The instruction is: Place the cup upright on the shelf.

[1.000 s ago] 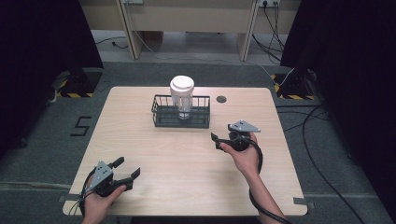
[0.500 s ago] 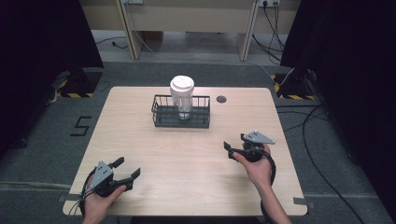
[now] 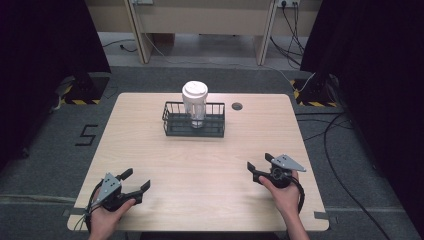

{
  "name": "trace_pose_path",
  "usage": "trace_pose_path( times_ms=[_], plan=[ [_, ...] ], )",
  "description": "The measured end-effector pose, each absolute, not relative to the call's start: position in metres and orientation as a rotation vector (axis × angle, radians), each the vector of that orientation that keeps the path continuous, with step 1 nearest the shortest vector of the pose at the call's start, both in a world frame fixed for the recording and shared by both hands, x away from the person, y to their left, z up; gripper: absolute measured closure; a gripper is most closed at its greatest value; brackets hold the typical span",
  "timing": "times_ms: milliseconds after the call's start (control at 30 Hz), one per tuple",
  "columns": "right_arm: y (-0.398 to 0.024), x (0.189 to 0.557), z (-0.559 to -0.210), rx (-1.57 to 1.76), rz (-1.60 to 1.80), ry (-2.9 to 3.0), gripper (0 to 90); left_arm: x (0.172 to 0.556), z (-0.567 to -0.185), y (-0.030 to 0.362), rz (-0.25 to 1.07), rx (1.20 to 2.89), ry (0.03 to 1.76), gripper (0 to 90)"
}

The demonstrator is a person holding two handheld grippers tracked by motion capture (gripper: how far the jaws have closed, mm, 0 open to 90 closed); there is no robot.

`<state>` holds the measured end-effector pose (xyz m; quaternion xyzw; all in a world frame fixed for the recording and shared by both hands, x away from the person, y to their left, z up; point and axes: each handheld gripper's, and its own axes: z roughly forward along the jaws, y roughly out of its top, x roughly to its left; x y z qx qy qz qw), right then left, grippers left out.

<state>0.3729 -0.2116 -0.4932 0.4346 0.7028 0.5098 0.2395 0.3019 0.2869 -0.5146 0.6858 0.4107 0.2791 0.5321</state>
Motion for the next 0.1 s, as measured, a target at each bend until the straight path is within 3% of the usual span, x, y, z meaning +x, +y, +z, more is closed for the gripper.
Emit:
trace_pose_path(
  times_ms=[100],
  plan=[
    [-0.2138,0.3700,-0.4957,1.182,1.431,1.898,18.8,0.3016,-0.5147,0.2862,0.673,1.638,0.983,17.3]
  ],
)
